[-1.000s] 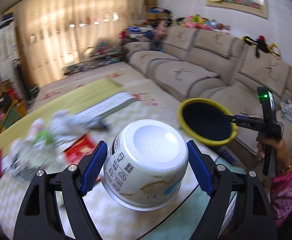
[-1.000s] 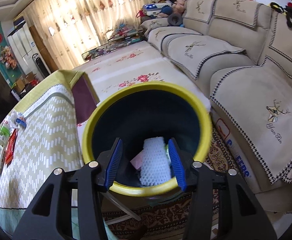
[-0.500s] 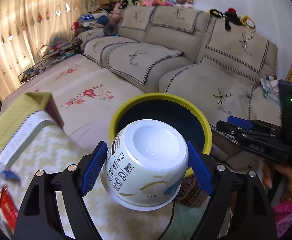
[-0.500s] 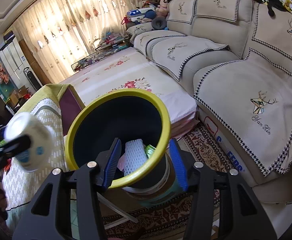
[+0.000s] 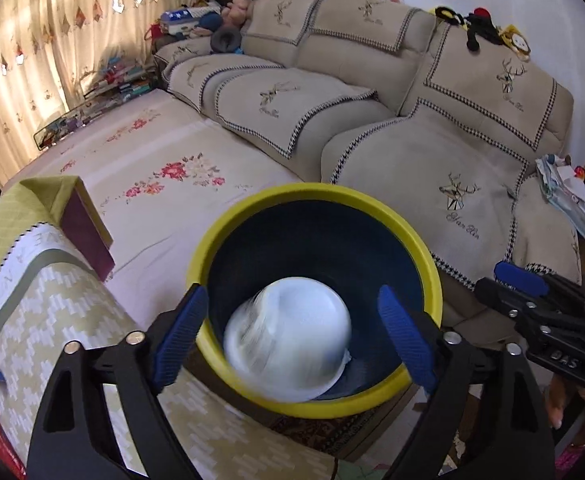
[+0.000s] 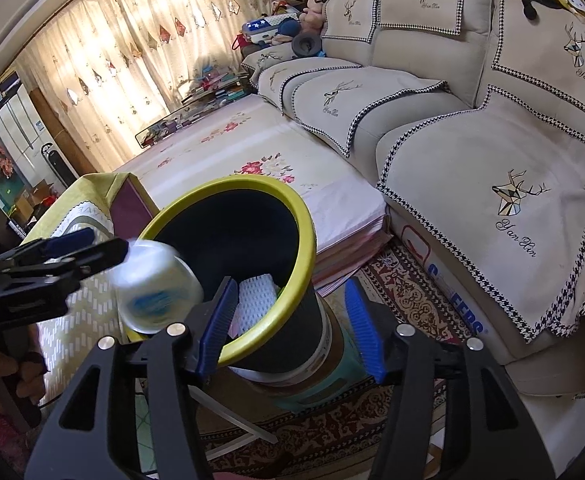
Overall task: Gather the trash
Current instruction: 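Grasp the white bowl with the left gripper and drop it into the bin, then grasp the red snack packet with the right gripper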
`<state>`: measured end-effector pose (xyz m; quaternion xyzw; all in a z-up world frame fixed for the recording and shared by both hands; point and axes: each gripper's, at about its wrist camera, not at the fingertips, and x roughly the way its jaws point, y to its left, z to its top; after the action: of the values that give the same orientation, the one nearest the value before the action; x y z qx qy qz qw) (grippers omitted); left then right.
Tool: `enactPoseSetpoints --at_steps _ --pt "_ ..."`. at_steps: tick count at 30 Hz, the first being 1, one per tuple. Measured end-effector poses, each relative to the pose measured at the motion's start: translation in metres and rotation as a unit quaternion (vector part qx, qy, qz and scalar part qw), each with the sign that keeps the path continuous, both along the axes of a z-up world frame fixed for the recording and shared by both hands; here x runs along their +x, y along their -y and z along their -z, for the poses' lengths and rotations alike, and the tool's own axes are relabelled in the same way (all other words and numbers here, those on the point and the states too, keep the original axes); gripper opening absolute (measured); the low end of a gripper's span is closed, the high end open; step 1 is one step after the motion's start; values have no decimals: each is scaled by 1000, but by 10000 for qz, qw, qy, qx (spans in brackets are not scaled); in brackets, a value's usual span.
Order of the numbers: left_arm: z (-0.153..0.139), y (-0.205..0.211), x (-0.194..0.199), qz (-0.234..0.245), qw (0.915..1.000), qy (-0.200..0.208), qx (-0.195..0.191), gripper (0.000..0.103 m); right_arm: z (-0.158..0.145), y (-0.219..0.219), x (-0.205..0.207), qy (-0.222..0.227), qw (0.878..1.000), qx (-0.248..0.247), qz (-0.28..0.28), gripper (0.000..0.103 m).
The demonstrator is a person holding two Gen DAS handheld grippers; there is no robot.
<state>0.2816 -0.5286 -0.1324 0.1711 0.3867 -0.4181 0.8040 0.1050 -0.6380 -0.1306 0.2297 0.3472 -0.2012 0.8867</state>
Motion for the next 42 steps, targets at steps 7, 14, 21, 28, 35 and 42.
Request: enactPoseSetpoints --at_steps 7,14,21,28,35,42 --pt "-35 -69 -16 -280 9988 12 -404 89 3 -12 8 -12 9998 44 -168 54" --pt "-74 -178 -53 -876 9911 324 -953 93 0 -39 27 -51 9985 33 -535 54" --pt "-93 -314 -89 -2008 9710 780 -1035 95 -10 -98 67 -45 9910 -105 -1333 55" --pt "-90 -435 -112 -3229 9375 933 -901 95 -21 -188 112 -99 9708 -231 -2384 56" --pt "-84 -493 -126 -3604 9216 926 -1107 95 -32 -289 150 -177 9397 -379 -3395 57" --pt "-74 -506 -130 -3693 9180 821 -1187 95 -28 -353 180 -399 9189 -376 -3907 71"
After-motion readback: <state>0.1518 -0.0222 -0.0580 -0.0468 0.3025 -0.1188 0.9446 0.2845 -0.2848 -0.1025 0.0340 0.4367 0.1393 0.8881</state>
